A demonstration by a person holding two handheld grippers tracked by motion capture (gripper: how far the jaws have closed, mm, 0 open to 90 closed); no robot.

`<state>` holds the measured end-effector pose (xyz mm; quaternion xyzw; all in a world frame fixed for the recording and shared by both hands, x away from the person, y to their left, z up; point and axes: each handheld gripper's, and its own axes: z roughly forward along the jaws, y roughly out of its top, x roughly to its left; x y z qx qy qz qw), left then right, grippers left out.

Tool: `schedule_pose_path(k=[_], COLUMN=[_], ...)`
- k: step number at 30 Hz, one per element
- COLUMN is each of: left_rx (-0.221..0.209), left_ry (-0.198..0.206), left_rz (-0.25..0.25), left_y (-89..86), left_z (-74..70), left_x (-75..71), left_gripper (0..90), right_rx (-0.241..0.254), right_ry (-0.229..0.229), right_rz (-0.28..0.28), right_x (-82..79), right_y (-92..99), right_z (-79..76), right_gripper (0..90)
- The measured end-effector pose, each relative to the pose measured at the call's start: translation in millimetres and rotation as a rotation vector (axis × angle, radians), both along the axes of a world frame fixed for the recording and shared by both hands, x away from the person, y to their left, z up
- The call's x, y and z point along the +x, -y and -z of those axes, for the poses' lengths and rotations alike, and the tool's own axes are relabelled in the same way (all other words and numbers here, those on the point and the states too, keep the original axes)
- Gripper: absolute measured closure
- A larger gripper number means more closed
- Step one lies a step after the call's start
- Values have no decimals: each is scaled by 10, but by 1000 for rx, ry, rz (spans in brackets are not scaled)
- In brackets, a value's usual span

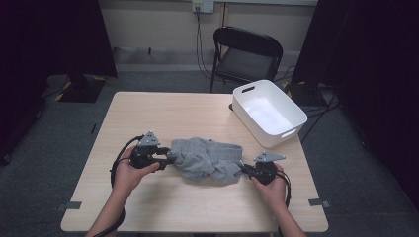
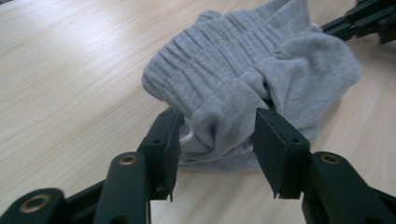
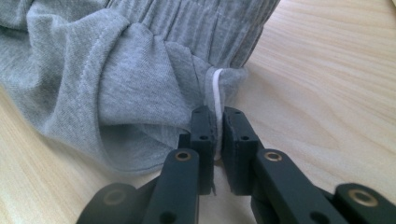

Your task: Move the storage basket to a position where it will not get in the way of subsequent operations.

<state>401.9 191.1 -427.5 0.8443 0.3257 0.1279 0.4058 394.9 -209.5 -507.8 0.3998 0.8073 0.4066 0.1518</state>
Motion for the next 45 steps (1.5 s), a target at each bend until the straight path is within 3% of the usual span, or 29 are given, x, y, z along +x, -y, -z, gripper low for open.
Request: schedule_pose_path(k=[1, 7, 10, 17, 21, 23, 27, 30, 34, 36, 39, 45], left_rx=[-9, 52, 51, 39, 15, -3, 25, 21, -46, -61, -98, -106], left_ry=[-17, -81, -105, -106, -99, -106, -113, -107, -146, -153, -174, -188], left_rz=[3, -15, -34, -67, -81, -73, -74, -68, -88, -97, -117, -139], left_y=[7, 25, 24, -61, -114, -109, -71, -56, -76, -104, -142, -145], left_z=[3, 47, 70, -16, -58, -59, -44, -36, -29, -29, -31, -2], left_x=[9, 60, 59, 29, -12, -24, -32, -35, -36, -34, -30, 38], left_gripper=[565, 750, 828, 863, 866, 865, 866, 863, 749, 739, 631, 595], right_rx=[-1, 15, 34, 42, 49, 56, 42, 39, 42, 43, 42, 61], right_ry=[2, -2, -9, 25, 43, 30, 32, 26, 33, 31, 22, 10], right_rz=[0, 7, 18, 41, 70, 77, 79, 83, 76, 76, 76, 80], right_x=[-1, 4, 14, 29, 25, 20, 4, 9, 5, 7, 13, 23], right_y=[-3, 4, 17, 88, 177, 207, 210, 219, 220, 218, 220, 226], right_z=[-1, -3, -4, -86, -144, -144, -134, -113, -112, -112, -89, -75], right_gripper=[851, 878, 881, 884, 884, 884, 884, 883, 881, 881, 881, 874])
